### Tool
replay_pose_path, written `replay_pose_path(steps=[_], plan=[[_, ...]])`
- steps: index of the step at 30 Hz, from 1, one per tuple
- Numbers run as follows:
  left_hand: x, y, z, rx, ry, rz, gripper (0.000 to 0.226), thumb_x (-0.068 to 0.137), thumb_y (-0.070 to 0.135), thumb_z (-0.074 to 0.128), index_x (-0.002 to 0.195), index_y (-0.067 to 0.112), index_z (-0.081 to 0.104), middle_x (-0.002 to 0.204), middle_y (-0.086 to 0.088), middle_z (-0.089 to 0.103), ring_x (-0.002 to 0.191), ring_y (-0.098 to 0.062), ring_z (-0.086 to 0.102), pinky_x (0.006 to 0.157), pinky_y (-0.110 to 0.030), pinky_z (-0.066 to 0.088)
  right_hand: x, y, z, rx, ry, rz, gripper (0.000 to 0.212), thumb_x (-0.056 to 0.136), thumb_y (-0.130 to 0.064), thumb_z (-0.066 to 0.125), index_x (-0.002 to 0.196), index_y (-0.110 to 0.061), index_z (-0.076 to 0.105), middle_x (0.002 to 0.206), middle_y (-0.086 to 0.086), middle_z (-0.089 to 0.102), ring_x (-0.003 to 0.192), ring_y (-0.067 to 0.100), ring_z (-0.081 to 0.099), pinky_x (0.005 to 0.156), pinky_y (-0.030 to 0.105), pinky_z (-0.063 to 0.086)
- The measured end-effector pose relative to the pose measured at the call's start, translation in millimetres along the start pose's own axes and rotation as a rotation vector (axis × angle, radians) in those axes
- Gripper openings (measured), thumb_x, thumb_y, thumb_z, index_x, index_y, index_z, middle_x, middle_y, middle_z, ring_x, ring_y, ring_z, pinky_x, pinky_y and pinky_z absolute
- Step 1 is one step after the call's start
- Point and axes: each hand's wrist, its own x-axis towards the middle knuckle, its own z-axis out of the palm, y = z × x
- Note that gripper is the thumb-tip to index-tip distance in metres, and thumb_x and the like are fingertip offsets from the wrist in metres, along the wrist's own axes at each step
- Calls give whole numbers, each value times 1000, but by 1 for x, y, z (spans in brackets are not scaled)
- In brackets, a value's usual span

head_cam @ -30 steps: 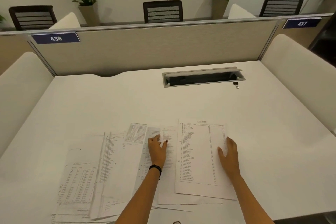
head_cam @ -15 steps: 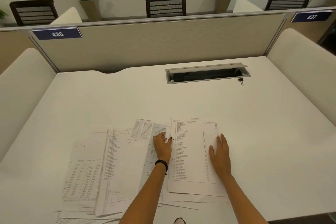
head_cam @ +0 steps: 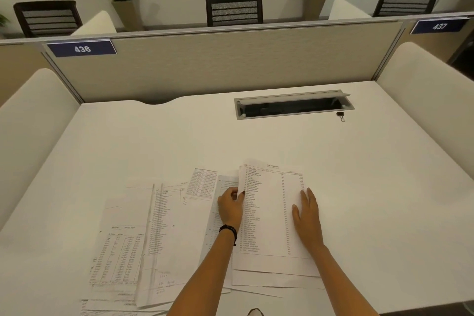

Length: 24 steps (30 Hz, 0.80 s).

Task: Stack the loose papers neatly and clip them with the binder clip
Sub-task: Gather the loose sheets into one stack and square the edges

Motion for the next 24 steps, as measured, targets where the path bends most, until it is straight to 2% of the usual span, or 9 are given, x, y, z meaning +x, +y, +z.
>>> replay_pose_path(steps=[2,5,8,11,13,15,17,20,24], plan=[[-2,6,-3,-56,-4,14,6,83,16,67,83,11,66,77,1,65,73,-19,61,58,-16,49,1,-1,-5,98,48,2,53,95,-14,42,144,-10,23,153,9,20,142,22,17,112,30,15],[-2,9,-7,-150,-19,10,11,84,20,67,90,11,68,85,-3,69,75,-20,63,67,-28,56,4,-6,-13,323,150,65,54,93,-10,46,142,-11,25,147,12,31,135,26,32,111,36,26],[-3,12,-10,-223,-23,2,13,85,17,66,94,9,68,92,-6,70,82,-19,64,72,-25,54,6,-9,-17,416,141,135,56,93,-11,48,142,-11,24,146,13,32,134,27,35,105,32,29],[-2,14,-11,-176,-26,32,6,85,17,65,91,15,66,92,-1,68,85,-19,64,69,-20,50,4,-7,-13,336,78,82,56,93,-12,48,143,-10,22,147,11,30,135,24,31,106,27,24],[0,13,-11,-82,-23,93,7,83,18,67,90,16,66,91,0,69,84,-19,64,69,-24,54,2,-4,-6,231,22,-1,57,93,-12,48,143,-10,21,149,10,26,138,23,25,110,28,19],[7,6,-11,119,31,165,16,80,20,71,94,12,68,100,-5,68,93,-23,62,83,-36,54,0,-1,2,113,-42,-51,58,93,-15,47,145,-12,19,153,8,18,142,22,15,113,31,13],[11,4,-12,258,65,154,22,79,21,71,98,11,69,116,-11,62,110,-28,52,99,-38,42,-2,0,7,31,-67,-67,57,94,-18,45,145,-14,18,155,7,14,143,21,11,113,29,10],[12,3,-17,267,42,111,23,81,21,69,101,12,70,133,-16,51,127,-30,39,107,-40,31,-3,-2,8,-11,-60,-84,55,95,-19,43,144,-15,20,155,7,15,143,20,10,112,26,9],[13,0,-22,212,33,80,19,81,19,69,99,13,71,140,-16,42,132,-31,34,108,-40,32,-4,-2,6,38,-34,-57,52,95,-18,42,143,-15,23,154,7,15,143,19,10,113,28,10]])
